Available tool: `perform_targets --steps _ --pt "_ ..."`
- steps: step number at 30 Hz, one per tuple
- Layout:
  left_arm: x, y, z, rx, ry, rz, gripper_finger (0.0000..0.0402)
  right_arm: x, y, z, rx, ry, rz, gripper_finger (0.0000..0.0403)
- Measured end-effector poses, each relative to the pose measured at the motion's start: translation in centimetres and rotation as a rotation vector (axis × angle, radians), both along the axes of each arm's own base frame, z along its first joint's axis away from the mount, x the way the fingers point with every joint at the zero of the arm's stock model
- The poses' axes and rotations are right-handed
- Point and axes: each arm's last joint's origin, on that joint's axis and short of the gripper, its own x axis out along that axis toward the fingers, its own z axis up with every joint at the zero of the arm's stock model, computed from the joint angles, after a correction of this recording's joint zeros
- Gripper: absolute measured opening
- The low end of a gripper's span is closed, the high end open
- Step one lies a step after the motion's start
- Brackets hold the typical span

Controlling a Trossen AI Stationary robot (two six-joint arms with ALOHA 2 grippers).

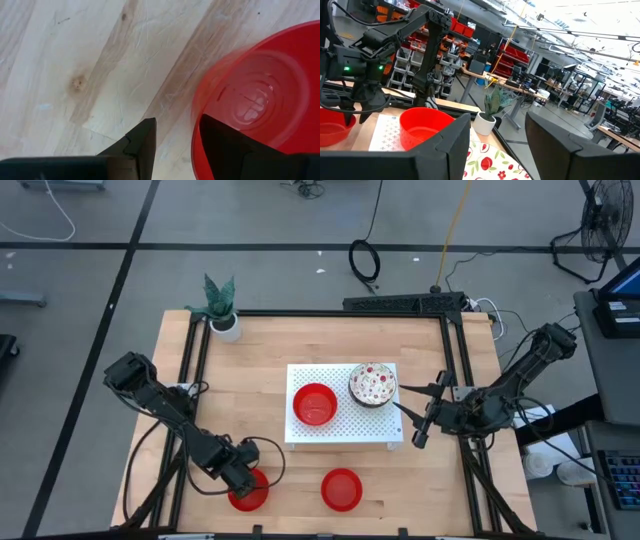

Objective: Pick & Place Mini bowls
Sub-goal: Stack the left red bowl on top of the red bowl on the shelf

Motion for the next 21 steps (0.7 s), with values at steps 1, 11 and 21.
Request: perform_targets --steps 1,11,21 --pt "0.00 0.00 0.00 0.000 -0.001 -0.008 0.0152 0.00 0.00 0.00 0.000 0.000 0.000 0.0176" --pt "0.07 -0.05 0.01 -0.001 -0.011 0.000 0.0152 0.00 0.00 0.00 -0.001 0.000 0.000 0.0176" --pt "0.39 -0.32 0.07 -0.030 -0.043 0.023 0.0152 0.00 0.00 0.00 0.000 0.000 0.000 0.0176"
